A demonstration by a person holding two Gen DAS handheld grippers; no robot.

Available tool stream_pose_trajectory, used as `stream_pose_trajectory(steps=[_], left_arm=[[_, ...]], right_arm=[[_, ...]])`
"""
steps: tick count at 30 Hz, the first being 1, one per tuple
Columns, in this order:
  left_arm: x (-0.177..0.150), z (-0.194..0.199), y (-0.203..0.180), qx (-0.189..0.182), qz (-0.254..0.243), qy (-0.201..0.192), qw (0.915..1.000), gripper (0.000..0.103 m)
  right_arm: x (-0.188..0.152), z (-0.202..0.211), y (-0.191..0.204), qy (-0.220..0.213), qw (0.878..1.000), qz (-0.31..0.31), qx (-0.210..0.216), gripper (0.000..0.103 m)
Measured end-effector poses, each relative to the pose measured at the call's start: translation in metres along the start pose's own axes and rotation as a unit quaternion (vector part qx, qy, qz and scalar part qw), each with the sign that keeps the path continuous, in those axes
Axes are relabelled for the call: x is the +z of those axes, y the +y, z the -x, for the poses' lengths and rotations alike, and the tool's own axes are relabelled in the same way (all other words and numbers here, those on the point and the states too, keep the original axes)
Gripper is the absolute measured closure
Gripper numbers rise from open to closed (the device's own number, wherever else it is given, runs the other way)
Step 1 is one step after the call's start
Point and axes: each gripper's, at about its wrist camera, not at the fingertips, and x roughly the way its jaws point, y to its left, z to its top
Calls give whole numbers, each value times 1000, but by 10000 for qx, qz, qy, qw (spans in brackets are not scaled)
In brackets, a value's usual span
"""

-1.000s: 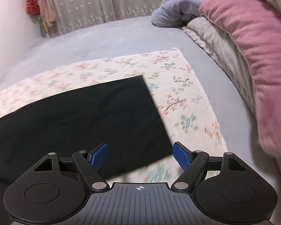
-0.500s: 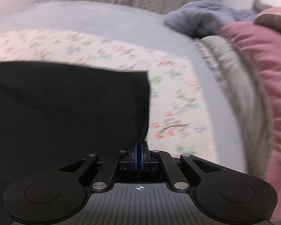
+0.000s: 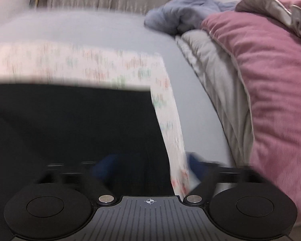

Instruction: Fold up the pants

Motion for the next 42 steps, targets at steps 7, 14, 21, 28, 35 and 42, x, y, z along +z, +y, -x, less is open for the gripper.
stream_pose_trajectory(steps=[7,14,21,28,35,42], left_arm=[[-11,-19,-20,-113,-773,564,9953,1],[-26,-60,-46,182,-1216,687,9900,13],[-23,-59,-62,149,-1461,380,9884,55],[0,-32,-61,167,-1099,-140,9937,59],[29,23,-46,-57,-793,-656,9947,59],[19,44,-39,-43,-875,-657,9940,59]], right_arm=[[40,-24,1,60,9957,-630,669,9],[61,-73,6,301,9931,-895,692,10],[71,-108,10,307,9941,-824,631,28],[85,-97,22,213,9986,-449,184,102],[127,5,6,-1200,9886,-910,-49,103],[122,55,2,-915,9935,-665,-116,103]])
